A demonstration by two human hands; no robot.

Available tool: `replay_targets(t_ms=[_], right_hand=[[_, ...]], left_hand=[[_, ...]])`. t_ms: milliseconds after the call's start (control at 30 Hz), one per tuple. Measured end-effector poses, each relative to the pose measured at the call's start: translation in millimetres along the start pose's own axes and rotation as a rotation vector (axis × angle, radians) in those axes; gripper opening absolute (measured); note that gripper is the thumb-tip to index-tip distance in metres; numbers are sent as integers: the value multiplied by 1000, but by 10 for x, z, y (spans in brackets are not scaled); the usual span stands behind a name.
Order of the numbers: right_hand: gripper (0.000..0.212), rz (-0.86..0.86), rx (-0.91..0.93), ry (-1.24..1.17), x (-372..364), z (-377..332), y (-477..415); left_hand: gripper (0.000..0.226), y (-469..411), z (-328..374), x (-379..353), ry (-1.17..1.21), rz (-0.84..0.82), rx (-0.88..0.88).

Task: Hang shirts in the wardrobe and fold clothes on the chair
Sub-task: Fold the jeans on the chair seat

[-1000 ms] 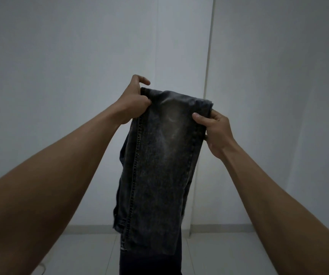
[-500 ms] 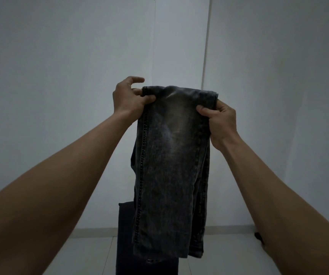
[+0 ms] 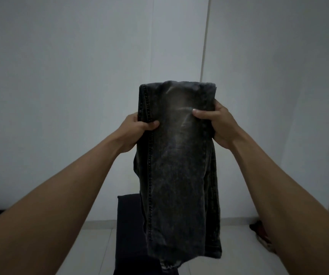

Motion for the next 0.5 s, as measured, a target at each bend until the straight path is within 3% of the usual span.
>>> replay_targets(t_ms=[67, 167, 233, 367, 500], right_hand=[[57, -34, 3, 77, 29, 80, 68], [75, 339, 121, -38, 282, 189, 241], [77, 418, 106, -217, 359, 371, 372], [50, 192, -145, -127, 138, 855, 663], [30, 285, -141, -196, 60, 1126, 828]], left_hand=[[34, 46, 34, -16, 67, 47, -17], [36, 98, 98, -77, 116, 96, -37], [37, 160, 153, -108, 120, 120, -38], [37, 265, 55, 34, 155, 211, -1], [34, 475, -200, 182, 46, 231, 23]])
Point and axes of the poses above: each hand's wrist, its own y-axis away from the middle knuckle, its own x-axis out of the back of the hand, z = x × y, the point moved 7 cm from there along -y, towards the middle knuckle, and after that the axes turned 11 degrees about -y, right-handed, at the moved point
